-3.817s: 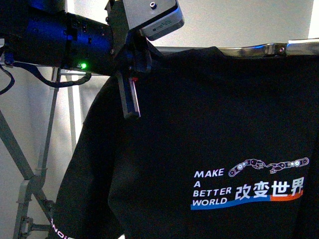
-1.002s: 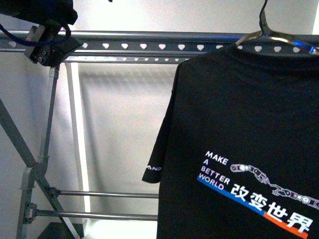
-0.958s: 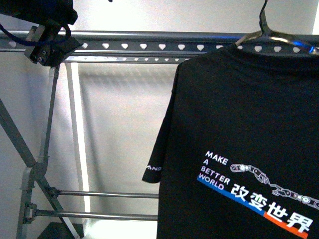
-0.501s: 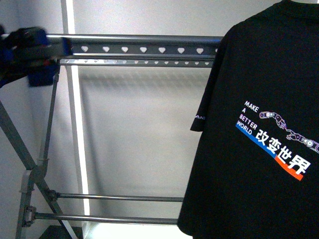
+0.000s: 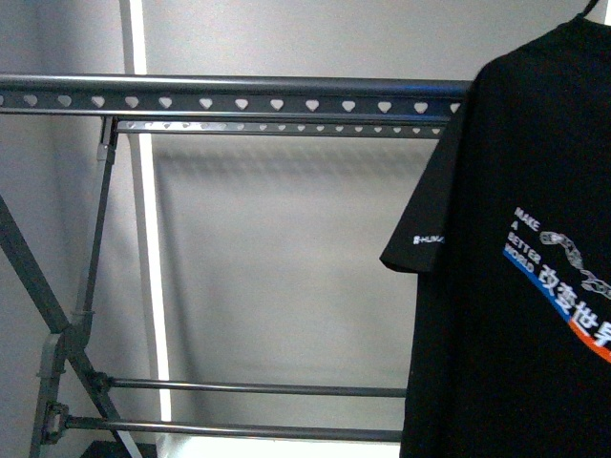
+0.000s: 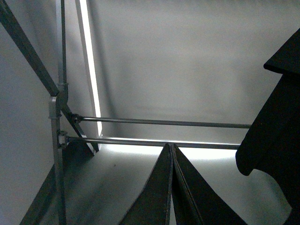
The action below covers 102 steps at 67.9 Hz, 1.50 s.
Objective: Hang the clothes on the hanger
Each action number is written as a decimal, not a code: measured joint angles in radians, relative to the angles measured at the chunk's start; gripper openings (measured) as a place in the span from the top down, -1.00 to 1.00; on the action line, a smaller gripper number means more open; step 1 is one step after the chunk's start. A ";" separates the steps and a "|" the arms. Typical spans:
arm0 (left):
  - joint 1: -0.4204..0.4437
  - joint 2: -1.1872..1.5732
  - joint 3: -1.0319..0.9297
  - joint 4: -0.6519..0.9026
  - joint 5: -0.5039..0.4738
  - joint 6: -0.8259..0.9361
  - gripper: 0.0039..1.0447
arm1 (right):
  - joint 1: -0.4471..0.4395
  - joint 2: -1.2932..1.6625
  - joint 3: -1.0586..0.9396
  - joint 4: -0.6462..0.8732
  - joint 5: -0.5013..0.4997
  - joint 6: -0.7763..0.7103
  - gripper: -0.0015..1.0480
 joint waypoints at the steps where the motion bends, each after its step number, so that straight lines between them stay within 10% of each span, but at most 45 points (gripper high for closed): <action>1: 0.003 -0.011 -0.013 0.001 0.002 0.000 0.94 | -0.007 -0.014 -0.014 0.013 -0.006 0.014 0.93; 50: 0.085 -0.372 -0.254 -0.115 0.082 0.003 0.94 | -0.041 -0.203 -0.323 -0.027 -0.037 0.092 0.93; 102: 0.085 -0.702 -0.310 -0.362 0.084 0.004 0.94 | 0.068 0.365 0.296 -0.179 0.219 0.113 0.93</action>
